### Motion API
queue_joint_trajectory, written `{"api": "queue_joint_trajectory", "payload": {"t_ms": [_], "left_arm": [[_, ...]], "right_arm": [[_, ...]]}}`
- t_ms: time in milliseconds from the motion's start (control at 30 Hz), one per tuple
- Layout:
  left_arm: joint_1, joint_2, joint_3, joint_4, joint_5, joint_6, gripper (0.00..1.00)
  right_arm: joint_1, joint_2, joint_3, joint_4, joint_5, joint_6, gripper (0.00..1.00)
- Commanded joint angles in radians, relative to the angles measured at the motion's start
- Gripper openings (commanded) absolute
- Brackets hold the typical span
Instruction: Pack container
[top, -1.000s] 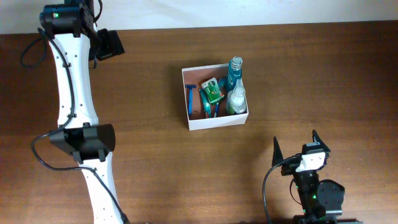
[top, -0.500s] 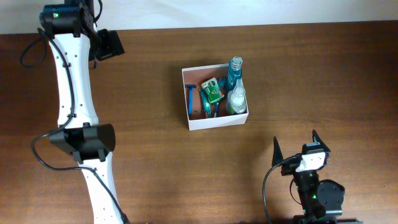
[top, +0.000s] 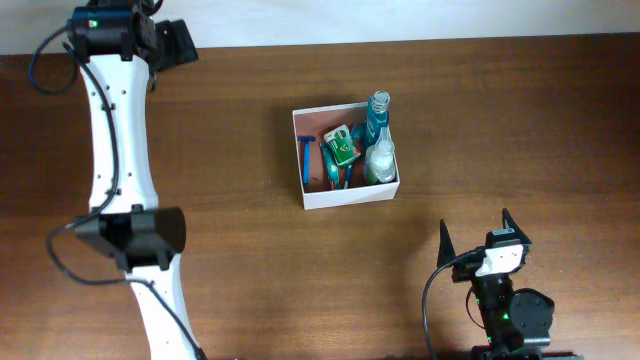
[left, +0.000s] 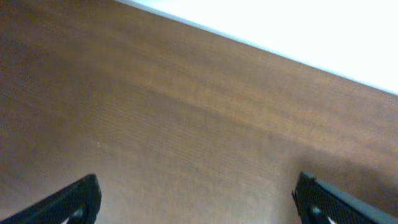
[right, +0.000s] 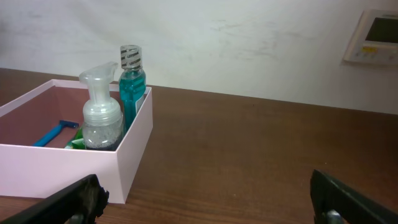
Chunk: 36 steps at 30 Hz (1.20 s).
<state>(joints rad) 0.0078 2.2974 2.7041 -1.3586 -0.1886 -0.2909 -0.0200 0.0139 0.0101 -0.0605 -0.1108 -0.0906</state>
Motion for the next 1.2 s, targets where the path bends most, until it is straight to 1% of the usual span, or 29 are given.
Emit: {"api": "queue_joint_trajectory", "payload": {"t_ms": [0, 33, 133, 167, 200, 300, 433, 633, 767, 800, 933, 967, 1033, 1067, 1167], "left_arm": [[-0.002, -0.165, -0.195, 0.109, -0.043, 0.047, 0.99], [-0.002, -0.197, -0.257, 0.148, -0.040, 0.047, 0.99], [-0.003, -0.331, -0.523, 0.312, -0.036, 0.047, 1.00], [-0.006, -0.409, -0.676, 0.399, -0.033, 0.046, 0.99], [-0.007, -0.461, -0.773, 0.456, -0.024, 0.046, 0.99], [-0.007, -0.591, -0.983, 0.578, 0.023, 0.029, 1.00], [-0.007, -0.743, -1.166, 0.661, 0.066, -0.038, 0.99], [-0.007, -0.957, -1.384, 0.731, 0.068, -0.029, 0.99], [-0.007, -1.071, -1.551, 0.861, 0.065, -0.029, 1.00], [-0.007, -1.139, -1.659, 0.977, 0.065, -0.011, 0.99], [-0.007, -1.271, -1.880, 1.248, 0.085, 0.092, 0.99], [-0.007, -1.308, -1.945, 1.329, 0.105, 0.135, 0.99], [-0.007, -1.363, -2.037, 1.444, 0.146, 0.211, 0.99], [-0.007, -1.407, -2.104, 1.519, 0.187, 0.287, 0.99], [-0.007, -1.496, -2.222, 1.622, 0.265, 0.426, 0.99]], "right_arm": [[-0.006, -0.010, -0.005, -0.007, -0.010, -0.006, 0.98], [-0.006, -0.010, -0.005, -0.007, -0.010, -0.006, 0.98], [-0.006, -0.010, -0.005, -0.007, -0.010, -0.006, 0.98], [-0.006, -0.010, -0.005, -0.007, -0.010, -0.006, 0.98], [-0.006, -0.010, -0.005, -0.007, -0.010, -0.006, 0.98], [-0.006, -0.010, -0.005, -0.007, -0.010, -0.006, 0.98], [-0.006, -0.010, -0.005, -0.007, -0.010, -0.006, 0.98], [-0.006, -0.010, -0.005, -0.007, -0.010, -0.006, 0.98], [-0.006, -0.010, -0.005, -0.007, -0.010, -0.006, 0.98], [-0.006, -0.010, -0.005, -0.007, -0.010, -0.006, 0.98], [-0.006, -0.010, -0.005, -0.007, -0.010, -0.006, 0.98], [-0.006, -0.010, -0.005, -0.007, -0.010, -0.006, 0.98], [-0.006, -0.010, -0.005, -0.007, -0.010, -0.007, 0.98], [-0.006, -0.010, -0.005, -0.007, -0.010, -0.006, 0.98], [-0.006, -0.010, -0.005, -0.007, -0.010, -0.006, 0.98]]}}
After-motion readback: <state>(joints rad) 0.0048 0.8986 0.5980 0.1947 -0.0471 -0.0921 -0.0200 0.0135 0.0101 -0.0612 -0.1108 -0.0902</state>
